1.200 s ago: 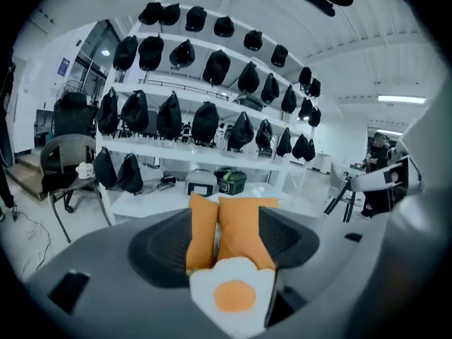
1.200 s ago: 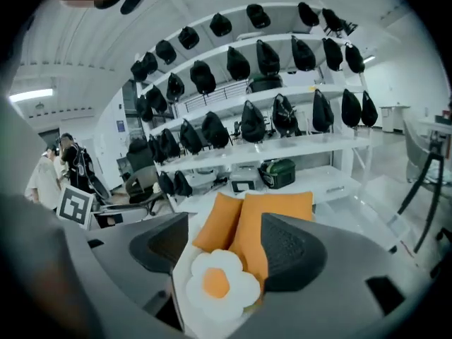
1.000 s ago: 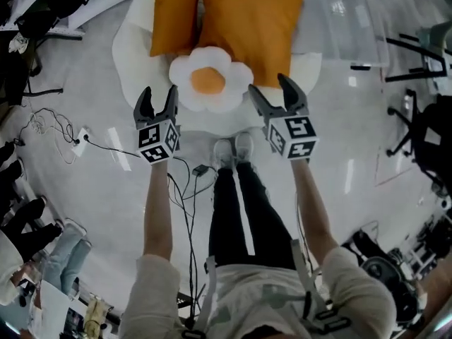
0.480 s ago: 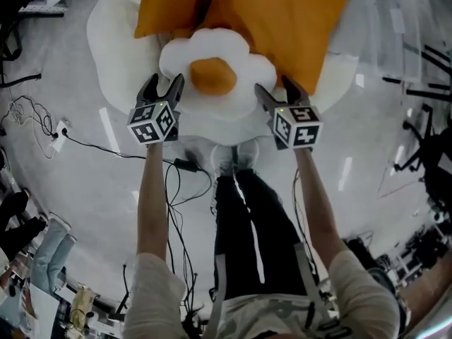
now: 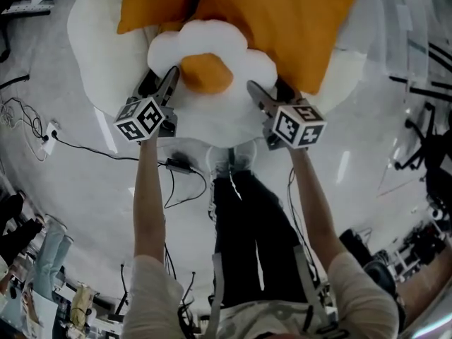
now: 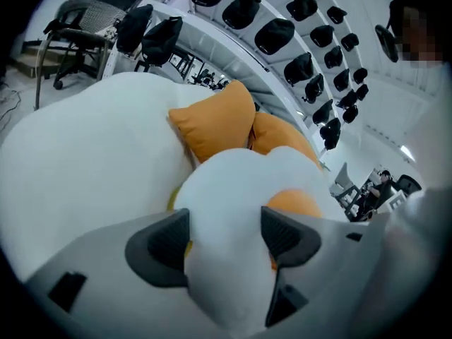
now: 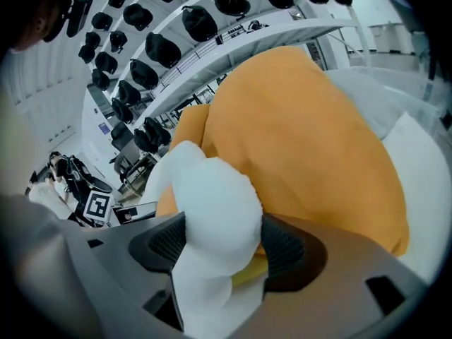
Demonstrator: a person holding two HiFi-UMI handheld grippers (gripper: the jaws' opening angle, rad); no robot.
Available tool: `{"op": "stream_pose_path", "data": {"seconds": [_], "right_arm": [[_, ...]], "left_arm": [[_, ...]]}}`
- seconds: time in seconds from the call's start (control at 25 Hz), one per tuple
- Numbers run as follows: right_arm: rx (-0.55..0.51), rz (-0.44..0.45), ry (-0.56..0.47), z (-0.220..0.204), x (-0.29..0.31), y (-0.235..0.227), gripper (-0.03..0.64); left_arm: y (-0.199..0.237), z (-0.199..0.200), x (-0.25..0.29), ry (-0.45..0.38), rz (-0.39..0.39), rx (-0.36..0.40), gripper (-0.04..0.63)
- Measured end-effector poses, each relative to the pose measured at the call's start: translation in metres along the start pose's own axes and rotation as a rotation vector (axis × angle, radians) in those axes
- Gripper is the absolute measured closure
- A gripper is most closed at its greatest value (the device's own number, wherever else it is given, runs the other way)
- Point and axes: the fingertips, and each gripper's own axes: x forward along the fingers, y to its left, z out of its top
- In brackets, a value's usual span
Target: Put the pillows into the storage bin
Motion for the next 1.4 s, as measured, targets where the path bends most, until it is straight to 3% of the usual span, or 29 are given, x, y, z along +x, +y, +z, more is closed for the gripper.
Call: {"op": "stream_pose_path", "data": {"seconds": [0.12,0.2,0.32,0.56,0.84,1.08,1.24,1.4], "right_arm": [[0.005,0.015,-0.002,-0.002,-0.004,0.001,0.319],[-0.008,0.008,-0.009,0.0,-0.006,0.008,0.36],[-0.04,-0.01,-0.022,0.009,-0.014,0.018,0.388],[-0.077,-0.012,-0.078,0.065,-0.062,0.053,0.408],[-0.15,-0.007,-0.199,0.168,-0.16,0.143,0.408],[-0.184,-0.013,-0.332,0.247,-0.277,0.216,0.408],[-0.207,-0.033,-0.416,0.272,-0.347,0.26,0.408],[-0.233,-0.067,-0.476,0.265,-0.42,0.285,0.408]], "left_arm": [[-0.002,-0.001,-0.004,-0.007,0.022,0.023,0.298],[-0.001,0.002,-0.012,-0.015,0.044,0.07,0.383],[-0.008,0.01,-0.023,-0.018,0.071,0.127,0.429],[-0.058,0.07,-0.068,-0.09,0.068,0.177,0.449],[-0.142,0.192,-0.173,-0.216,0.041,0.239,0.459],[-0.248,0.286,-0.282,-0.351,0.027,0.367,0.463],[-0.302,0.319,-0.35,-0.433,0.017,0.438,0.463],[-0.353,0.315,-0.409,-0.468,0.001,0.49,0.463]]}}
